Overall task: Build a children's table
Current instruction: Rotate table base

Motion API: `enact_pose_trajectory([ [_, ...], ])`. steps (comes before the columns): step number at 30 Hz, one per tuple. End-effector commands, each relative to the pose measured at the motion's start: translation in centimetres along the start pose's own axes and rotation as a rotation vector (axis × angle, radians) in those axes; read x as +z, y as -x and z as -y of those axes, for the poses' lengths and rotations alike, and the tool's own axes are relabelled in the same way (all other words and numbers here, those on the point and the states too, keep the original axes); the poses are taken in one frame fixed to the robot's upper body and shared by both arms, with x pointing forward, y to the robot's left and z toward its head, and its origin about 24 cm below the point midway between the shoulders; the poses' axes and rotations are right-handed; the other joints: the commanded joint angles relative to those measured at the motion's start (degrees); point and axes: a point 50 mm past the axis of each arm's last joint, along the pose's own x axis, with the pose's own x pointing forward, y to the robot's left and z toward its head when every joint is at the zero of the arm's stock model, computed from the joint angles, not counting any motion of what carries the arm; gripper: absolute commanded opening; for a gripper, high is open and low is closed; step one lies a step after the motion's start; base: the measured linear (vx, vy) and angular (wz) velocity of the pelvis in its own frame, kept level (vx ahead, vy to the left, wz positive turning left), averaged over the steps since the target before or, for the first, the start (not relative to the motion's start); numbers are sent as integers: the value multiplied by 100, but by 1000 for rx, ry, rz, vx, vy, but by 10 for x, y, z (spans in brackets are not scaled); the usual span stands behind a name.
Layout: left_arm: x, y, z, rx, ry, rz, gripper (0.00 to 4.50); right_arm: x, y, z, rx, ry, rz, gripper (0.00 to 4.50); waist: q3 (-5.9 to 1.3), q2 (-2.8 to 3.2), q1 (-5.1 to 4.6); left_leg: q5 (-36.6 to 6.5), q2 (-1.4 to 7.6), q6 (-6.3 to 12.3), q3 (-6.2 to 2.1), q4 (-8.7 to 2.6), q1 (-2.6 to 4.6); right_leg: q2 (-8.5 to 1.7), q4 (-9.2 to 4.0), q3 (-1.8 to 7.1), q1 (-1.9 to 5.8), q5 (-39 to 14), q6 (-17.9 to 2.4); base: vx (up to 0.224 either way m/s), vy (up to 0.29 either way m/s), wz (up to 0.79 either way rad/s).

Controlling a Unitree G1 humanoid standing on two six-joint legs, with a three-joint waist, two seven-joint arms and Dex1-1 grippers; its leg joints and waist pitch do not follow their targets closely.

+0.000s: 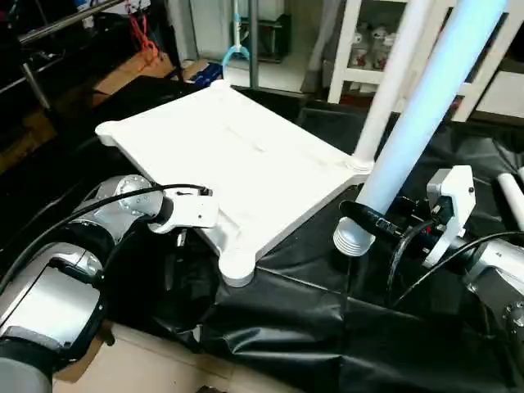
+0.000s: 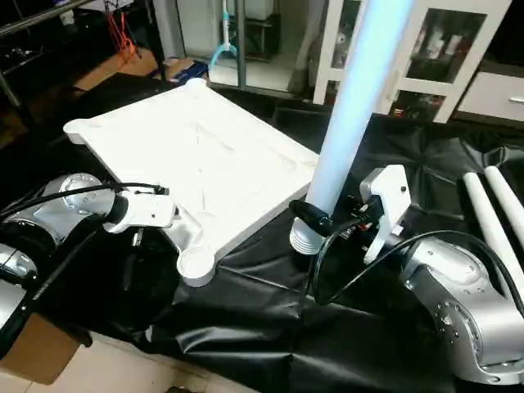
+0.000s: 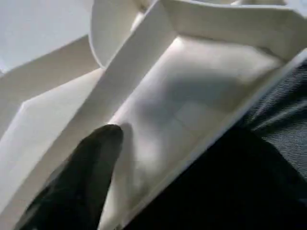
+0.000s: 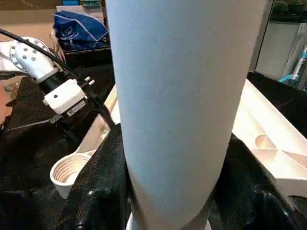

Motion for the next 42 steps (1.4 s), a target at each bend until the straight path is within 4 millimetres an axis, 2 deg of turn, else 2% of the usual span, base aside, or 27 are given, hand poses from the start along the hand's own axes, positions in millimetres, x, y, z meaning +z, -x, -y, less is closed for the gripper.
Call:
enact_pose_trajectory([
  [1,-7,-1,7,-43,38,-18,341,3,1,0,3,18,7,188,-344,-42,10,-1902,466,-131,-254,-570,233,-262,-453,123,88,-812,-1486,0,0,0],
  [3,-6,-2,8,-50,32,-2,334,3,0,1,4,19,7,188,-351,-43,17,-1860,470,-135,-255,-573,235,-259,-441,121,79,-718,-1489,0,0,0],
  [7,0,-4,9,-72,27,48,286,3,-2,1,9,23,6,188,-368,-49,25,-1634,468,-38,-242,-563,226,-253,-408,114,90,-308,-1561,0,0,0],
  [9,2,-5,10,-83,32,71,280,3,-2,1,11,23,6,188,-378,-49,35,-1447,465,72,-229,-545,220,-262,-383,107,105,-44,-1643,0,0,0],
  [10,3,-5,10,-89,28,74,253,3,-2,2,11,24,5,188,-389,-58,42,-1331,470,138,-226,-534,220,-266,-375,102,117,102,-1676,0,0,0],
  [15,7,-8,16,-113,34,120,223,3,-3,3,11,25,11,188,-388,-50,48,-1116,483,292,-220,-531,216,-259,-349,89,129,321,-1717,0,0,0],
  [17,8,-10,18,-117,42,139,209,4,-4,4,10,25,15,188,-383,-50,49,-1147,481,305,-212,-530,221,-262,-355,89,122,261,-1725,0,0,0],
  [21,9,-14,25,-120,70,169,185,3,-6,3,8,17,25,188,-362,-53,37,-1297,486,230,-212,-550,208,-268,-374,98,125,-1,-1714,0,0,0],
  [24,10,-17,29,-108,96,183,174,2,-7,2,9,13,29,188,-360,-51,30,-1454,488,170,-208,-561,227,-259,-402,104,105,-226,-1656,0,0,0],
  [27,18,-22,33,-106,140,241,155,2,-8,2,8,10,34,188,-360,-47,23,-1469,497,113,-218,-576,226,-255,-394,102,106,-271,-1621,0,0,0],
  [32,49,-36,43,-99,154,382,132,2,-10,2,2,6,41,188,-365,-67,38,-1341,500,199,-203,-561,214,-265,-398,109,113,-198,-1618,0,0,0],
  [35,60,-41,49,-100,155,415,113,2,-11,1,7,-1,46,188,-354,-101,35,-1316,498,244,-202,-562,206,-257,-419,110,105,-329,-1549,0,0,0],
  [36,62,-41,50,-100,157,422,107,2,-12,1,8,-3,47,188,-346,-92,32,-1335,493,240,-206,-563,202,-253,-428,111,96,-426,-1514,0,0,0],
  [38,64,-41,52,-93,159,420,98,2,-13,0,10,-9,48,188,-347,-129,28,-1328,495,229,-207,-565,205,-245,-439,113,92,-543,-1439,0,0,0],
  [39,61,-41,53,-88,154,406,93,2,-13,-1,10,-11,49,188,-349,-118,32,-1304,496,225,-213,-564,205,-248,-433,114,94,-530,-1427,0,0,0],
  [42,53,-37,54,-62,134,362,88,2,-14,0,7,-28,60,188,-341,-138,5,-1337,482,226,-216,-573,187,-237,-444,116,89,-583,-1351,0,0,0],
])
